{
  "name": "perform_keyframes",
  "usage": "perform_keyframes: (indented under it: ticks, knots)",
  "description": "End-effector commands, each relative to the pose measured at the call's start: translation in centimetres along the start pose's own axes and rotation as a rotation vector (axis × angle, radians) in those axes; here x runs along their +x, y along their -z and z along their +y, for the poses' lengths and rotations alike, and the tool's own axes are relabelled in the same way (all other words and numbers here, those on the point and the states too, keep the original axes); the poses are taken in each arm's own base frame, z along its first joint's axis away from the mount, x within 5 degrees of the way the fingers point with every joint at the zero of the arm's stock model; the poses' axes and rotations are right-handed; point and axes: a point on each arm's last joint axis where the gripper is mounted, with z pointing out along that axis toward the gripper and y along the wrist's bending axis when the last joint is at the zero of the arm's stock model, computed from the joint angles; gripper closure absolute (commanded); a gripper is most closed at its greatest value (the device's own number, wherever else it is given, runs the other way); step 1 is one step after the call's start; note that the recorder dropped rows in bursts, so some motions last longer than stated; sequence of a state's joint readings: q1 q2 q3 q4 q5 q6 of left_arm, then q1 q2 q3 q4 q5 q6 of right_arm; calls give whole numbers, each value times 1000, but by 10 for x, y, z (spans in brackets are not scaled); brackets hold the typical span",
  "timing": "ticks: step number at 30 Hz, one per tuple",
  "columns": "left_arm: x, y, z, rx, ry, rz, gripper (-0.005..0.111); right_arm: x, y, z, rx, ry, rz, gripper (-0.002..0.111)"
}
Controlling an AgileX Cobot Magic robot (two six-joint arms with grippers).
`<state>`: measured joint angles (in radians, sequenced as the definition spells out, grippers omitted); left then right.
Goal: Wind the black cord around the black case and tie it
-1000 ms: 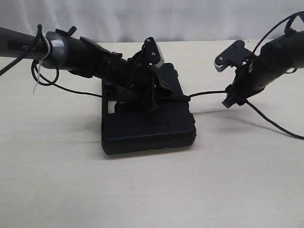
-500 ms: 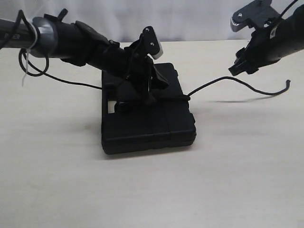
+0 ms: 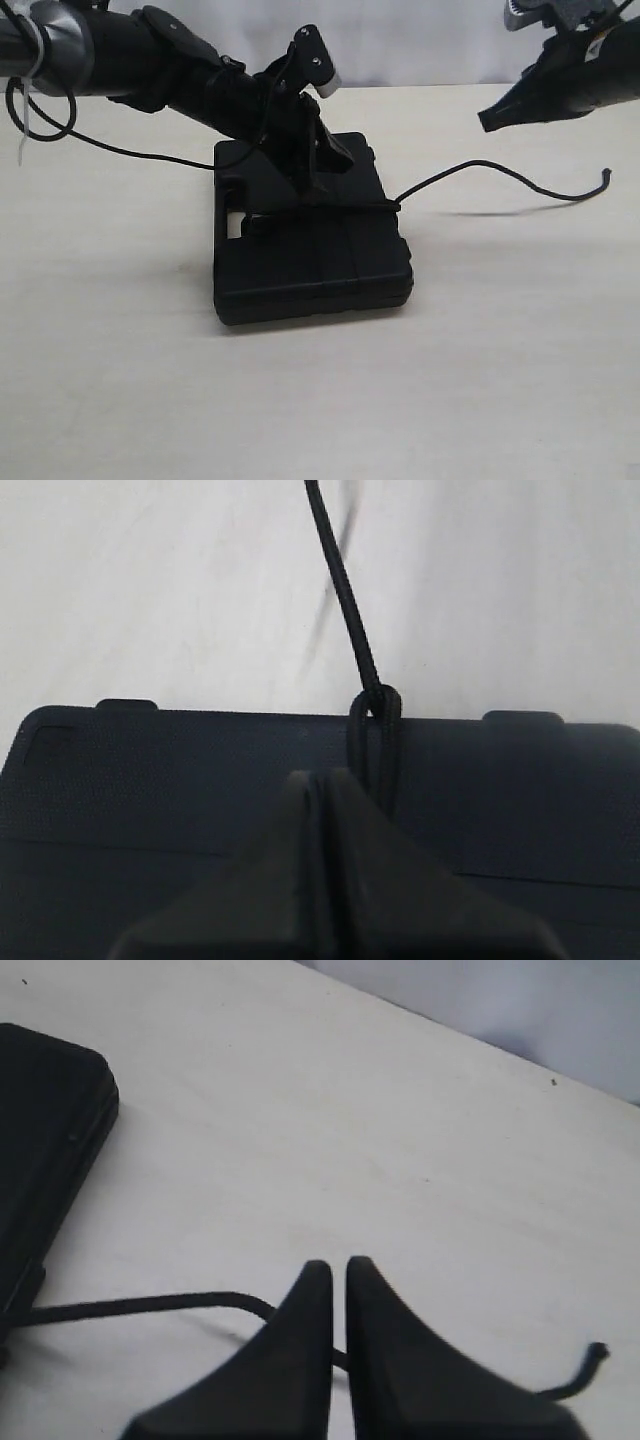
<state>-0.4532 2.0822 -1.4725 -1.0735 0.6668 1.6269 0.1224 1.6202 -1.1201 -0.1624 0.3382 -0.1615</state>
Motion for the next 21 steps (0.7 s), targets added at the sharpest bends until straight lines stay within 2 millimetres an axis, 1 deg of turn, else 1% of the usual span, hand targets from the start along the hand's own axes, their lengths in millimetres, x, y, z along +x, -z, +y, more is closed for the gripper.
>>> perform_keyframes:
  ticks: [1, 2, 5, 6, 9, 11, 15, 18, 21]
  knots:
    - [-1, 3, -1, 10, 9, -4, 107, 17, -47, 9, -39, -85, 39, 104]
    - [-1, 3, -1, 8, 9, -3, 107, 24, -60, 12, -46, -85, 65, 104]
    - [-1, 3, -1, 8, 9, -3, 107, 37, -82, 18, -59, -83, 97, 104]
    - [-1, 3, -1, 8, 9, -3, 107, 45, -93, 21, -71, -99, 129, 104]
    - [-1, 3, -1, 4, 11, -5, 107, 58, -107, 26, -84, -102, 177, 104]
    - [-1, 3, -1, 4, 9, -5, 107, 63, -112, 28, -90, -102, 198, 104]
    - [-1, 3, -1, 4, 9, -5, 107, 62, -109, 27, -92, -97, 211, 104]
    - [-1, 3, -1, 4, 8, -4, 107, 54, -97, 24, -85, -98, 193, 104]
    - [-1, 3, 0, 0, 9, -4, 107, 42, -80, 19, -75, -100, 161, 104]
